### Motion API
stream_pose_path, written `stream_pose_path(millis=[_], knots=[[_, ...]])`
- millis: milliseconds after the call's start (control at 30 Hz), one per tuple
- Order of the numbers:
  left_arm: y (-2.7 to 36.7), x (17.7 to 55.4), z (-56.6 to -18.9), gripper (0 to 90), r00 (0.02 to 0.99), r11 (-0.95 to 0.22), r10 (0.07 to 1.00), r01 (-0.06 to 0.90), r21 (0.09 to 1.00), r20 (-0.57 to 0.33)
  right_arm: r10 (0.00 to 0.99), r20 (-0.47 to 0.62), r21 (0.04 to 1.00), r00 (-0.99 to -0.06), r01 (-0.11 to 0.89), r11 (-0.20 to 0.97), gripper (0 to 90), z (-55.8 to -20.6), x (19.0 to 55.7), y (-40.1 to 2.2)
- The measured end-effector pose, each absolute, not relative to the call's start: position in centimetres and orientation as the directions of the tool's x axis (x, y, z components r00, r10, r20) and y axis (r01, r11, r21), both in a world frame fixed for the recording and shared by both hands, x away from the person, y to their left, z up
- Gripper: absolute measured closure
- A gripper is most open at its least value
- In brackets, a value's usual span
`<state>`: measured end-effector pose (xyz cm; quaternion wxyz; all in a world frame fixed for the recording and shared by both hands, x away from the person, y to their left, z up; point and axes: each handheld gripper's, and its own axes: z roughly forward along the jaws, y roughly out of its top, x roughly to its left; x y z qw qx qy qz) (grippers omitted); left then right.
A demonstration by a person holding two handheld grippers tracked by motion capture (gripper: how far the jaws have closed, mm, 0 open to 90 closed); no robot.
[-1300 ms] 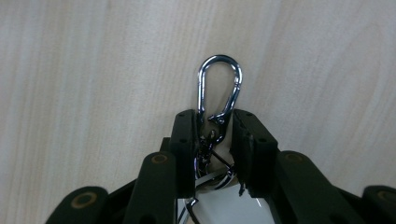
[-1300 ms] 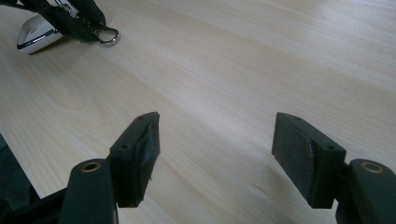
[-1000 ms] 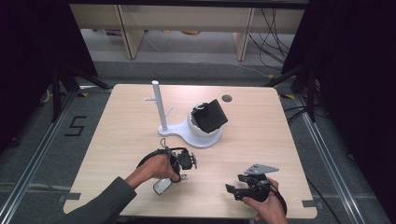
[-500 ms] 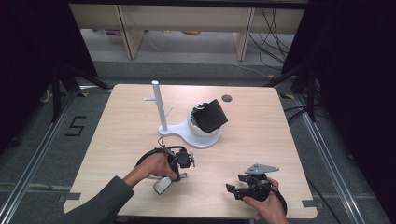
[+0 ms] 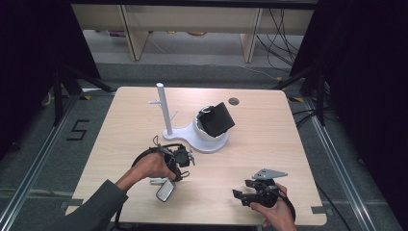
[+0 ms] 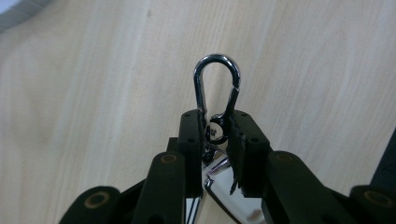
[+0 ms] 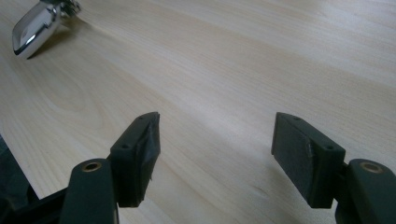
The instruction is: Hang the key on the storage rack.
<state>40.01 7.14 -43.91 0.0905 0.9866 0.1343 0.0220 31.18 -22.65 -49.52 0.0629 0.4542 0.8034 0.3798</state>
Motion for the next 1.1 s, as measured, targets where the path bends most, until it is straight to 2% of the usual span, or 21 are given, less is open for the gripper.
stream_pose_path(millis=[167,700,900,1000,1100], knots=[[8.1,40.3,-41.9,75.3,0.956,-0.938,0.291,0.281,0.204,0.024,0.771,0.24,0.674,-0.589,0.673,0.305,33.5,-49.6,31.3,-22.7],[12.6,42.4,-35.2,75.4,0.906,-0.893,0.405,0.365,0.263,0.119,0.782,0.238,0.668,-0.576,0.682,0.3,33.5,-49.7,31.3,-22.7],[14.1,42.9,-33.8,75.4,0.887,-0.881,0.441,0.398,0.257,0.135,0.784,0.242,0.666,-0.572,0.686,0.295,33.5,-49.6,31.2,-22.6],[15.0,43.2,-33.1,75.4,0.878,-0.877,0.455,0.413,0.246,0.147,0.763,0.217,0.683,-0.609,0.653,0.327,33.5,-49.7,31.5,-22.8],[15.6,43.4,-32.4,75.4,0.86,-0.856,0.489,0.442,0.267,0.146,0.777,0.25,0.663,-0.578,0.687,0.298,33.5,-49.6,31.3,-22.6]])
